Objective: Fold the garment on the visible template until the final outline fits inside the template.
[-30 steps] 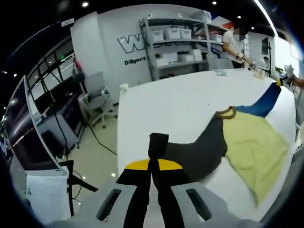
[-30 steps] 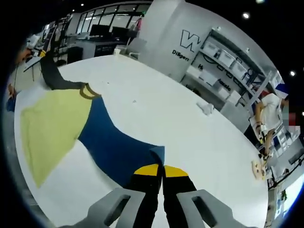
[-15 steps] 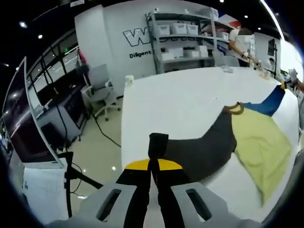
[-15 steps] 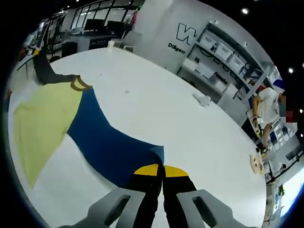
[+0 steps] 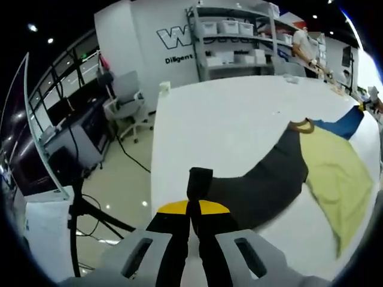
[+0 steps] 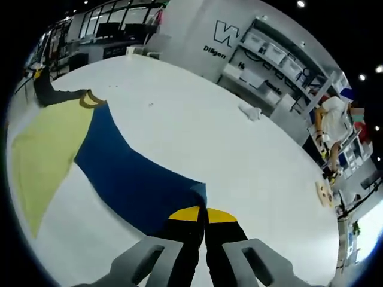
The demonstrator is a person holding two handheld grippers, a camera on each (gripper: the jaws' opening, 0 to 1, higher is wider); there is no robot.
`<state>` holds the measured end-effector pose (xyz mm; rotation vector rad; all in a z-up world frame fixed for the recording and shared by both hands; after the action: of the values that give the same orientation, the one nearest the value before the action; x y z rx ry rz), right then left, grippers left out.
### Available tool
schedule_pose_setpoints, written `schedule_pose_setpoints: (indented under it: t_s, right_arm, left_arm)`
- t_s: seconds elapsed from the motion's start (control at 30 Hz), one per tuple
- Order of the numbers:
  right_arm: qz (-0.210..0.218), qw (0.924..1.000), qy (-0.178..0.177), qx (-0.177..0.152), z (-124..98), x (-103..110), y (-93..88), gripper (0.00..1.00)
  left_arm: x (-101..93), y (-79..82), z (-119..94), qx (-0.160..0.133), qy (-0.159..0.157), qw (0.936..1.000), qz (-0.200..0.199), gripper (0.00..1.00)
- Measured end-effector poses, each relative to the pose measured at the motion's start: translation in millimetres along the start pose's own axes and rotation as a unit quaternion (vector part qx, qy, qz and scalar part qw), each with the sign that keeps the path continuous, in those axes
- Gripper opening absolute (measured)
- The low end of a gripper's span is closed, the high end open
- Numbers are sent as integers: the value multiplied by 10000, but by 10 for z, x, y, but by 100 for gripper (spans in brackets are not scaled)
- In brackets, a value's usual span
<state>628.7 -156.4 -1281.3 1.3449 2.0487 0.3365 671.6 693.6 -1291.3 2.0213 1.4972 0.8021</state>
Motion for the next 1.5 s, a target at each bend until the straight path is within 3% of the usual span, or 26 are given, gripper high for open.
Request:
schedule_pose_setpoints:
  t_s: [0.13,0.5,0.87,1.27,1.43,1.5]
  right_arm:
    - [80,9999,-1,73,78,-12,-55,0]
    - [195,9994,7,275,273,43,-235,0]
    - [221,9986,-56,467,359,107,-394,0]
    - [239,9981,-51,574,403,175,-434,0]
    - [250,9979,-71,590,414,174,-456,0]
    - [188,9981,-112,582,415,169,-470,0]
  left_arm:
    - [81,-50,107,51,49,9999,-94,3]
    - [55,-264,336,237,115,9996,-114,3]
    - [159,-457,521,368,122,9983,-441,3]
    - [148,-599,613,514,122,9976,-441,4]
    - [227,-621,558,543,419,9971,-327,2]
    - [252,-637,543,560,371,9971,-354,2]
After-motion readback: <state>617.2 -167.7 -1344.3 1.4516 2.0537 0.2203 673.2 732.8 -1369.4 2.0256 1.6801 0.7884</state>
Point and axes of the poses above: the point that each gripper's makers call its tool centre point, and the gripper's own axes: z roughly forward along the fingers, x roughly to its left, y roughly out of its top, the point moved 7 cm from there along -z, roughly backward along the fingers, and after that the axes turned 5 degrees about x, right-handed, at the moved point
